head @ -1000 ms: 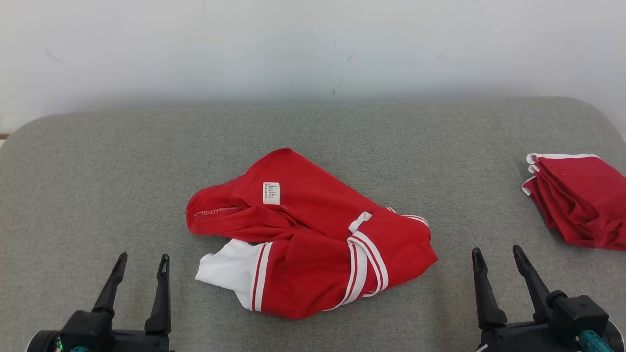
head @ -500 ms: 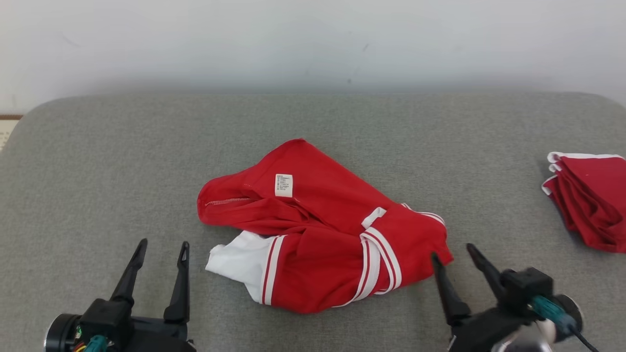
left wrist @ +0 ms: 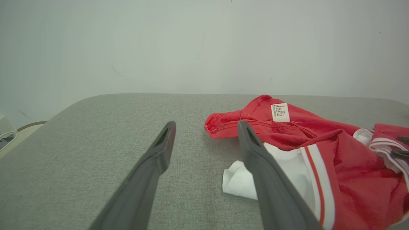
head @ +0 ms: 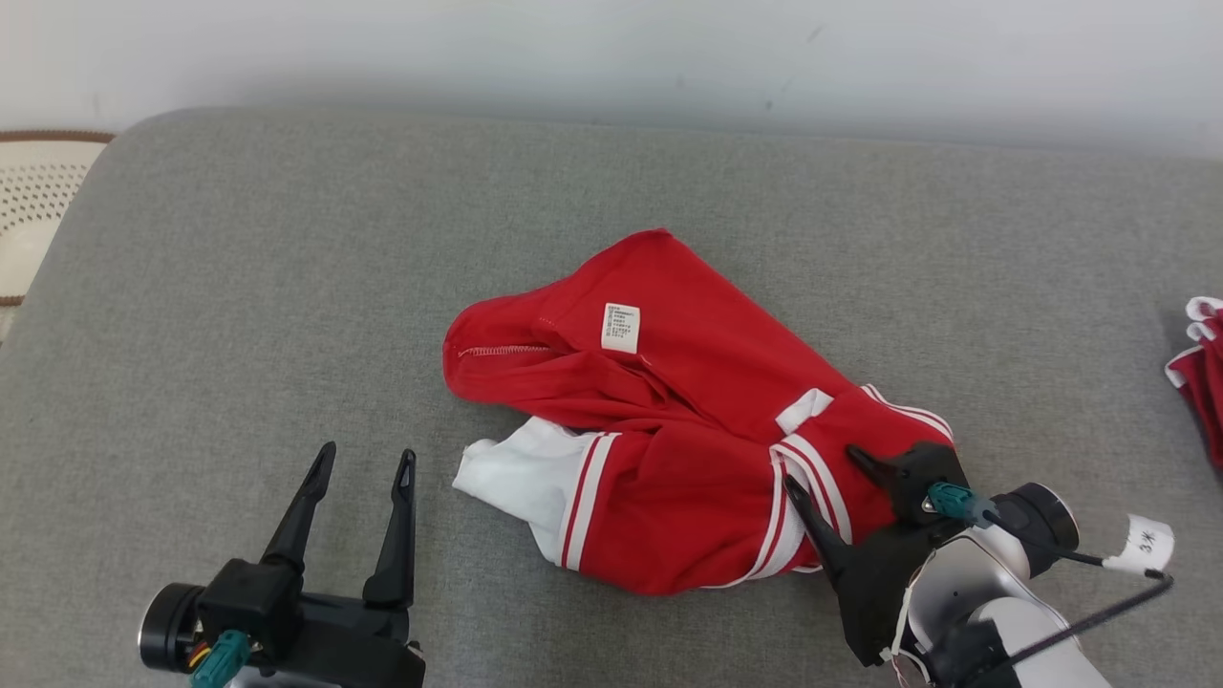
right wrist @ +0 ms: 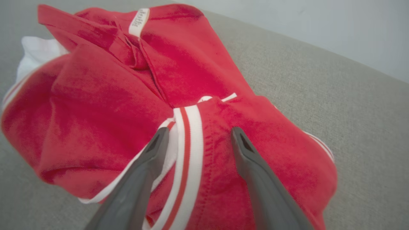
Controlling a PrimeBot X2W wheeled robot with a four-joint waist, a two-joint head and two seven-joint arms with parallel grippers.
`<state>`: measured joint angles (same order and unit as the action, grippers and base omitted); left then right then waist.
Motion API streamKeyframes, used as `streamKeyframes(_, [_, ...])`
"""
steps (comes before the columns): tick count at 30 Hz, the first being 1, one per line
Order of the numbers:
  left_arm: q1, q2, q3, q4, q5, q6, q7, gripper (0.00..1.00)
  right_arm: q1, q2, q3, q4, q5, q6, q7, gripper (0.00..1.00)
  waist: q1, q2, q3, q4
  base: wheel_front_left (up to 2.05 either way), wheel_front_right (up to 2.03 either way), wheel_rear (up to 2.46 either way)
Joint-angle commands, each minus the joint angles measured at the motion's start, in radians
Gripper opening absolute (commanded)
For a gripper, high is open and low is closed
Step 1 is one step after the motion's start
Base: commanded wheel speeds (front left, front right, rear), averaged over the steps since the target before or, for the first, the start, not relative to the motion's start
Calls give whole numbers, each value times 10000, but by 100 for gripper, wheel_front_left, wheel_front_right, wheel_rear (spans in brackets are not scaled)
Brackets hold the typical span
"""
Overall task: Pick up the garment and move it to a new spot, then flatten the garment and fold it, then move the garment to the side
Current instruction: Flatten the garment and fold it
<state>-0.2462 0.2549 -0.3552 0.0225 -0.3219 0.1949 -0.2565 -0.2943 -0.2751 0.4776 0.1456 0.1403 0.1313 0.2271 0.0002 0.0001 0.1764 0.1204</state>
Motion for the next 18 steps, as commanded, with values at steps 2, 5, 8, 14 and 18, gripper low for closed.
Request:
streamKeyframes(2, [-123, -49, 20, 64, 60, -54, -70, 100, -140, -98, 57, 213, -138, -11, 237, 73, -2, -1, 218, 167, 0, 0, 0])
streamKeyframes(5, [-188, -93, 64, 92, 86, -70, -84, 100, -126, -111, 11, 382, -76, -11, 529, 4, -2, -1, 301, 127, 0, 0, 0])
streamKeyframes(8, [-215, -126, 117, 113, 102, -111, -98, 100, 126, 10, -289, 208, 8, -11, 392, 0, -2, -1, 339, 30, 0, 0, 0])
streamKeyframes(14, [-248, -111, 270, -11, 204, -140, -112, 100, 1111, 610, -1582, -875, 167, -11, -355, 0, -2, -1, 422, -260, 0, 0, 0])
streamKeyframes(18, [-225, -73, 383, -86, 273, -157, -115, 100, 1962, 1156, -2554, -1587, 312, -11, -927, 0, -2, -1, 433, -466, 0, 0, 0])
